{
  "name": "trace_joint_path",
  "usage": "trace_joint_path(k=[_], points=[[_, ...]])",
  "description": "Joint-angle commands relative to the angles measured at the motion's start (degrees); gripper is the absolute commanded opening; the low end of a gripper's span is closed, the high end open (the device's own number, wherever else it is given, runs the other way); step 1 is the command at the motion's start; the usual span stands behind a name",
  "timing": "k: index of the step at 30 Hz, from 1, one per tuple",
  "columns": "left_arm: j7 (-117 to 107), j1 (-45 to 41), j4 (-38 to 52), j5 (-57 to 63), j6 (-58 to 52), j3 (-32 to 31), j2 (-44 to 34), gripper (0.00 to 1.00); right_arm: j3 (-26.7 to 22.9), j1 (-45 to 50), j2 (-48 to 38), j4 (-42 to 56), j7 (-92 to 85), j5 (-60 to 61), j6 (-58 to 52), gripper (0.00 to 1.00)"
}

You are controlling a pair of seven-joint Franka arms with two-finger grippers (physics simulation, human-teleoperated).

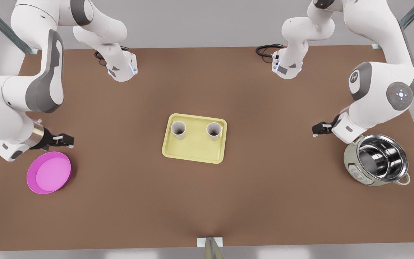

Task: Use the left arm to pick up the white IKEA cup from the tray and place it on the middle-left position; use the right arm to pick up the white IKEA cup from the tray and place it on the middle-right position

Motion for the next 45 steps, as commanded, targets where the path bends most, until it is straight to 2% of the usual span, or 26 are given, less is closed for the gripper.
trace_joint_path(k=[1, 4, 5, 7, 10, 11, 13, 16, 19, 25, 27, 32, 36, 40, 43, 44, 45], points=[[-4.02, -0.07, 0.04, -0.62, 3.70, 0.02, -0.16, 1.00, -0.02, 0.00, -0.01, 0.13, -8.45, 0.10, 3.05, 1.00], [-5.17, 0.29, 0.04, -0.62, 4.05, 0.02, 1.60, 1.00, 0.33, 0.18, -0.01, 0.13, -8.27, 0.01, 3.05, 1.00], [-5.34, 0.20, -0.14, -0.80, 3.97, 0.02, 1.60, 1.00, 2.70, 0.26, 0.43, 0.04, -8.27, 0.01, 2.44, 1.00], [-5.26, 0.20, -0.22, -0.88, 3.79, 0.02, 1.69, 1.00, 4.20, 9.39, 0.78, -0.40, -5.73, 0.10, 2.09, 1.00], [-5.43, 0.11, -0.40, -0.80, 3.70, 0.02, 1.69, 1.00, 4.20, 23.72, 3.86, -1.01, 18.18, 0.19, 1.03, 1.00], [-5.43, 0.02, -0.49, -0.80, 3.70, 0.02, 1.69, 1.00, 4.20, 25.14, 4.56, -4.78, 18.54, 0.28, 5.41, 1.00], [-5.34, -0.07, -0.75, -0.89, 3.70, -0.06, 1.69, 1.00, 5.87, 26.02, -2.38, -21.13, 20.38, 0.37, 18.87, 1.00], [-5.26, -2.18, -0.66, -0.01, 2.91, -0.06, 1.60, 1.00, 6.66, 29.18, -4.75, -29.92, 28.29, 0.37, 26.08, 1.00], [-5.34, -2.97, -0.49, -0.71, 2.91, -0.15, 1.51, 1.00, 7.81, 29.97, -3.70, -32.74, 31.37, 0.37, 30.82, 1.00], [-5.17, -4.02, -1.28, 0.08, 3.70, -0.68, 3.00, 1.00, 8.16, 30.06, -1.24, -34.85, 33.39, 0.37, 31.00, 1.00], [-5.08, -4.11, -2.16, 0.34, 4.58, -0.68, 3.09, 1.00, 8.16, 30.15, -0.98, -38.28, 33.39, 0.37, 36.80, 1.00], [0.46, -4.37, -2.51, 2.72, 5.99, -0.68, 3.45, 1.00, 8.25, 30.15, 0.96, -38.45, 33.39, 0.28, 38.03, 1.00], [3.27, -4.64, -13.58, 2.63, 13.02, -0.68, -2.88, 1.00, 8.16, 29.79, 4.30, -38.28, 33.39, 0.28, 39.26, 1.00], [2.92, -5.69, -13.41, 2.63, 12.23, -0.68, -2.09, 1.00, 8.16, 29.79, 5.79, -38.45, 33.39, 0.28, 39.26, 1.00], [0.90, -7.54, -12.97, 2.54, 11.96, -0.68, -2.00, 1.00, 8.16, 29.62, 6.50, -38.37, 33.30, 0.28, 39.18, 0.52], [0.99, -7.54, -12.71, 2.10, 11.96, -0.68, -1.74, 1.00, 8.16, 29.62, 6.85, -38.37, 33.39, 0.28, 39.18, 0.41], [0.99, -8.06, -12.18, 2.10, 9.16, -0.68, -1.83, 1.00, 8.16, 29.62, 6.93, -38.28, 33.30, 0.28, 39.18, 0.39]])
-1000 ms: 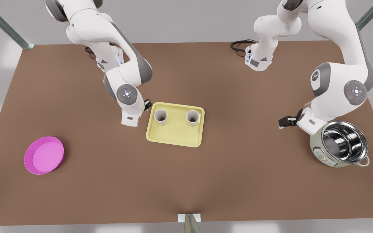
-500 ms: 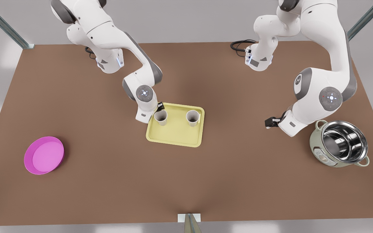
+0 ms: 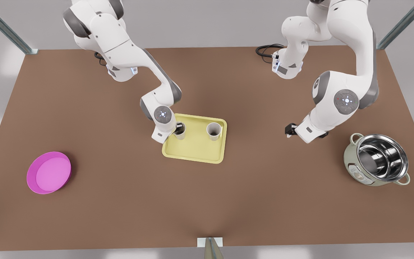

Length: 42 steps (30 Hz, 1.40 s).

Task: Use the left arm to pick up the white IKEA cup from the tray and place it on the middle-left position; use the right arm to pick up the white IKEA cup from the tray and place it on the middle-right position

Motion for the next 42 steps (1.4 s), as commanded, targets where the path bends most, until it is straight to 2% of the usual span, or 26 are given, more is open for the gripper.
trace_joint_path(k=[1, 5, 8, 11, 14, 20, 29, 33, 38, 41, 42], points=[[1.36, -0.86, 0.46, 0.08, -2.14, -0.02, 0.00, 1.00, -0.07, 0.04, 0.42, 0.16, 6.01, -0.75, 0.52, 0.30], [1.19, -0.24, 2.56, 2.80, -3.98, 0.95, -0.53, 1.00, -0.16, -0.31, 0.51, 0.33, 6.01, -0.31, 0.08, 0.18], [1.19, -0.33, 2.57, 2.28, -4.51, 0.77, -0.35, 1.00, -0.24, -1.10, -0.63, 0.77, 5.66, 4.07, -1.58, 0.18], [1.45, -0.42, 3.35, 2.45, -3.72, 0.69, -0.18, 1.00, -0.51, -2.15, -3.18, 2.71, 5.04, 6.45, -8.18, 0.18], [1.27, -0.42, 3.18, 2.36, -3.72, 0.60, -0.26, 1.00, -0.51, -11.99, -4.15, 10.61, -13.58, 5.57, -19.96, 0.18], [1.19, -0.68, 1.60, 2.28, -1.79, 0.51, -0.35, 1.00, -0.77, -31.24, 0.86, 18.26, -48.30, -7.78, -20.93, 0.18], [1.10, -1.03, -1.13, 2.28, 2.61, 0.25, 0.00, 1.00, -0.95, -39.77, 10.34, 25.38, -58.95, -8.40, -20.05, 0.21], [-7.51, -6.22, -0.95, 2.54, 3.75, 0.16, 1.76, 1.00, -0.86, -40.56, 10.88, 26.09, -60.62, -7.87, -19.34, 0.21], [-12.25, -8.77, -0.78, 2.98, 4.89, 0.16, 3.16, 1.00, -0.33, -40.39, 13.34, 26.00, -60.70, -7.96, -19.26, 0.22], [-27.46, -17.91, 1.51, 3.07, 6.21, 0.16, 7.47, 1.00, 0.20, -39.68, 14.22, 26.00, -60.09, -6.99, -18.20, 0.22], [-34.23, -21.42, 1.69, 3.16, 8.23, 0.16, 8.88, 1.00, 0.55, -39.68, 14.83, 26.00, -60.00, -6.99, -18.11, 0.26]])
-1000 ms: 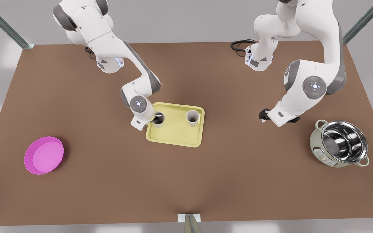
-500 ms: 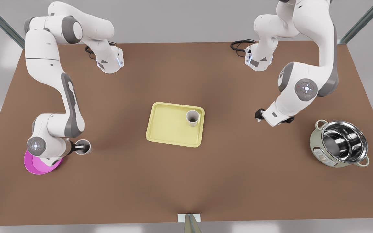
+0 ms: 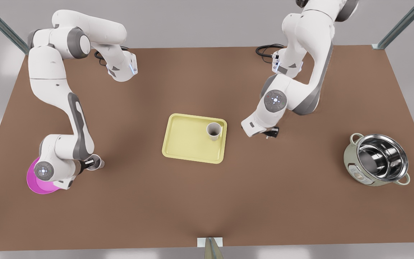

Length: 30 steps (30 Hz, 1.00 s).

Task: Use the left arm to pick up the white IKEA cup from the tray and place it on the middle-left position; use the right arm to pick up the white IKEA cup from the tray and place it on the middle-right position

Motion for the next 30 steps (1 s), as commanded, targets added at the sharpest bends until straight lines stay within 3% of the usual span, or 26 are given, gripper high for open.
trace_joint_path(k=[1, 3, 4, 5, 9, 16, 20, 22, 25, 26, 28, 30], points=[[-29.54, -3.90, 1.53, 0.19, 3.34, 0.04, 2.17, 1.00, 0.28, 0.06, 0.42, 0.03, -14.41, 0.50, 0.75, 0.27], [-32.09, -5.74, 1.88, 0.10, 3.43, 0.04, 2.43, 1.00, 0.37, -0.02, 0.50, 0.03, -14.41, 0.50, 0.75, 0.33], [-32.27, -6.36, 2.23, 0.01, 4.31, -0.05, 3.75, 1.00, 0.37, -0.02, 0.42, 0.03, -14.23, 0.33, 0.75, 0.79], [-32.27, -7.15, 2.41, -0.17, 5.01, -0.05, 5.77, 1.00, 0.37, -0.02, 0.42, 0.03, -14.40, 0.33, 0.67, 1.00], [-36.31, -9.52, 2.50, -0.25, 12.83, 0.04, 11.40, 1.00, 0.90, -0.29, -2.48, 0.11, -15.55, 0.33, -0.21, 1.00], [-36.75, -11.37, 2.85, -0.43, 16.09, 0.04, 15.09, 1.00, 0.81, -0.46, -3.89, 0.11, -16.69, 0.50, -0.83, 1.00], [-36.67, -12.69, 2.41, -0.17, 16.17, 0.04, 17.29, 1.00, 1.60, -0.20, -12.50, 0.20, -14.67, 6.21, -2.76, 0.96], [-36.67, -13.13, 2.41, -0.08, 17.23, 0.04, 19.04, 1.00, 2.83, 2.17, -12.77, 8.90, -3.61, 5.86, -12.86, 1.00], [-36.67, -13.13, 2.41, 0.10, 17.41, 0.04, 20.01, 1.00, 2.04, 3.49, -14.96, 13.82, 2.29, 2.79, -20.51, 1.00], [-36.67, -13.13, 2.41, 0.10, 17.32, 0.04, 20.10, 1.00, 1.87, 6.04, -19.35, 13.39, 7.38, 2.70, -21.39, 1.00], [-36.31, -13.04, 2.50, 0.01, 16.70, 0.04, 19.66, 0.64, 0.72, 6.48, -26.30, 8.03, 15.30, 2.70, -21.92, 1.00], [-35.88, -12.69, 2.76, 0.01, 16.44, 0.22, 19.40, 0.39, 0.63, 5.78, -29.64, 3.72, 15.56, 3.40, -17.53, 1.00]])
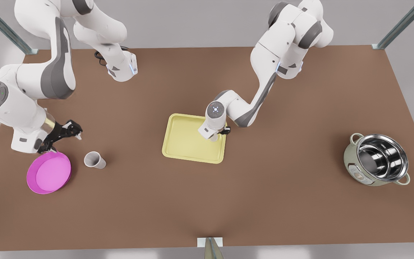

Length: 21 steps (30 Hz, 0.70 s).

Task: Use the left arm to pick up the white IKEA cup from the tray and place it on the middle-left position; use the right arm to pick up the white IKEA cup from the tray and place it on the middle-right position

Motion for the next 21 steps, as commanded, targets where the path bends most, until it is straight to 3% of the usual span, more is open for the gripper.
trace_joint_path(k=[1, 3, 7, 9, 12, 16, 21], points=[[-6.18, 0.15, 0.26, -0.72, 0.27, 0.08, -0.21, 0.24, -0.11, -0.16, -1.78, -1.65, 17.95, 0.08, -0.62, 1.00], [-6.27, 0.24, 0.35, -0.81, 0.27, 0.17, -0.12, 0.03, -0.11, -0.08, -2.22, -2.10, 17.50, -0.01, -0.70, 1.00], [-6.18, 0.41, 0.79, -0.72, -1.56, 0.35, -0.91, 0.02, -0.11, 0.28, -2.66, -2.18, 17.94, -0.19, -0.70, 1.00], [-4.25, 3.40, 8.26, -1.16, -12.65, 0.52, -1.88, 0.02, -0.20, 0.19, -3.01, -2.10, 17.77, -0.01, -0.70, 1.00], [5.85, 9.64, 8.35, -0.11, -14.06, 2.89, -4.25, 0.02, -0.28, 0.01, -2.57, -2.01, 17.68, 0.08, -0.70, 1.00], [26.69, 22.91, 8.26, 2.45, -8.87, 3.86, -3.64, 0.02, -0.28, -1.04, -0.82, -1.22, 17.94, 2.54, -0.79, 1.00], [29.68, 26.60, 7.65, 8.32, 5.36, 4.30, -0.30, 0.02, -0.28, -1.92, -0.20, 0.45, 17.77, 2.01, -1.23, 1.00]])
